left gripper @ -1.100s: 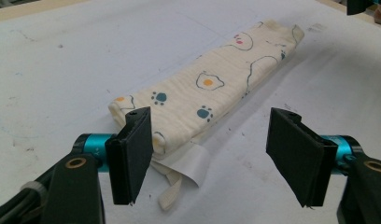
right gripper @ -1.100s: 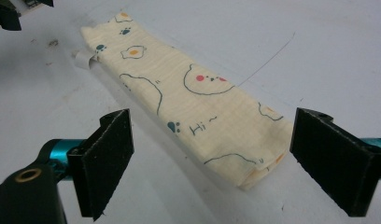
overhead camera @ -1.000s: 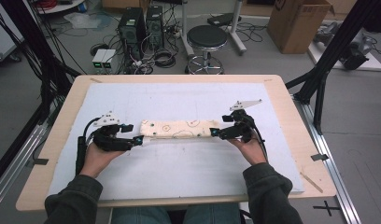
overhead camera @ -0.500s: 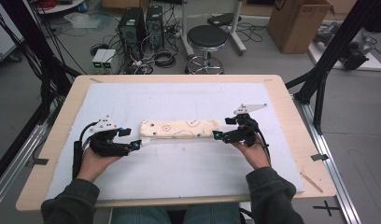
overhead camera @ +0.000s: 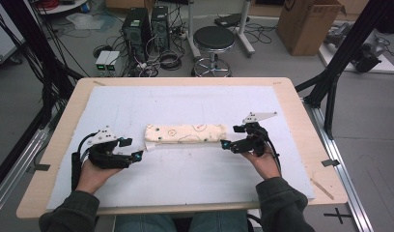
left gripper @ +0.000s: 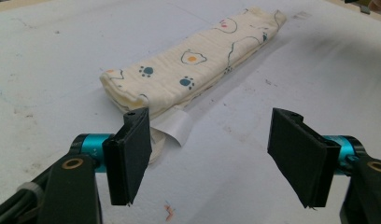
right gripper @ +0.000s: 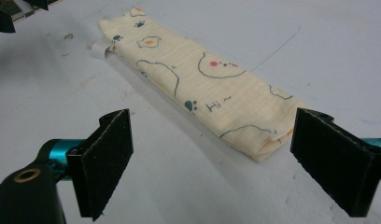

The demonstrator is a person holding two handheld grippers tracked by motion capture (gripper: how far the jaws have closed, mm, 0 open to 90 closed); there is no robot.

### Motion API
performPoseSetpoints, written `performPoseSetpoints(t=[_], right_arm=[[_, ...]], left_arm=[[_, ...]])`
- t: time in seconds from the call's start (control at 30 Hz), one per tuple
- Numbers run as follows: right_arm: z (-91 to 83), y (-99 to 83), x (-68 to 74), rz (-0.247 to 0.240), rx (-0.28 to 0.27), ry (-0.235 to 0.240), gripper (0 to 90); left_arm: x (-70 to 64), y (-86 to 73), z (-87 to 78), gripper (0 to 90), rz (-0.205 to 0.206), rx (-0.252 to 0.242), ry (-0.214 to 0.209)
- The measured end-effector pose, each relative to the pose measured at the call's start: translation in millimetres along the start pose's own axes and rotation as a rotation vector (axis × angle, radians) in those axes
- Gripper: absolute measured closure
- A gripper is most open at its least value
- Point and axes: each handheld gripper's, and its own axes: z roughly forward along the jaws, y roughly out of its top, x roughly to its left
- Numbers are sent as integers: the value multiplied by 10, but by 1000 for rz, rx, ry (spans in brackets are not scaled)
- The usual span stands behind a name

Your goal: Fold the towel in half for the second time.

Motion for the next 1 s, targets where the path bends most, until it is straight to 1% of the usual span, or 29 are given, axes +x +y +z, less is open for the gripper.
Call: performPoseSetpoints(t=[0.17,0.27,0.43,0.47,0.53,0.73,0.77,0.9,1.0], right_arm=[[-12,-62,16,3,0,3,123],[-32,-94,22,4,-3,0,123],[-71,-154,30,6,-10,-2,123],[-79,-166,33,13,-6,-3,123],[-91,-192,28,13,-10,-5,123],[-139,-248,32,17,-16,-14,123],[-147,-257,32,16,-18,-16,123],[-185,-306,21,18,-18,-25,123],[-228,-347,19,25,-19,-31,123]], left_arm=[[-38,-10,-28,303,14,2,-2],[-58,-46,-29,301,7,-4,-3],[-71,-103,-50,294,13,9,3],[-77,-111,-54,294,4,4,5],[-84,-121,-71,293,4,0,3],[-104,-160,-103,288,15,8,13],[-111,-169,-107,287,8,5,16],[-124,-194,-150,284,9,3,16],[-128,-217,-182,283,8,-2,25]])
